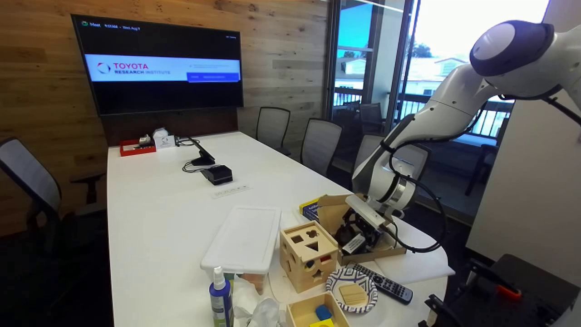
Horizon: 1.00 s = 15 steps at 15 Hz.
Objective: Put the power pack inside the box
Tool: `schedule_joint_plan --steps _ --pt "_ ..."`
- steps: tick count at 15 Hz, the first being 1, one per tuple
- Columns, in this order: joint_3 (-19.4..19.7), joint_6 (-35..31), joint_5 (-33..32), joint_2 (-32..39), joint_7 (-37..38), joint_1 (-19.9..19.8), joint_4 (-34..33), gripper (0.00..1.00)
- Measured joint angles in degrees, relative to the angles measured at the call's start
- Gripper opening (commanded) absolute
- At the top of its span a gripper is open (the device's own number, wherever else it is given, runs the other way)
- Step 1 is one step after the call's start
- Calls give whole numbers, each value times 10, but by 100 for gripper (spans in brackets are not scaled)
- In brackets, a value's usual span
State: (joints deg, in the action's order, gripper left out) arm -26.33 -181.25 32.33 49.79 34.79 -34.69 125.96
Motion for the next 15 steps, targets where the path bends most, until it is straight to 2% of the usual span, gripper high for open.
schedule_joint_plan --steps 2,4,6,9,11,15 --pt "11 0 23 -40 1 27 26 100" --pt "35 5 52 -95 4 70 62 100" --pt "72 24 76 -155 5 126 97 100" --pt "138 80 77 -249 4 214 143 100" --pt "184 124 46 -311 9 265 167 100" --pt "248 197 -63 -399 31 319 191 100"
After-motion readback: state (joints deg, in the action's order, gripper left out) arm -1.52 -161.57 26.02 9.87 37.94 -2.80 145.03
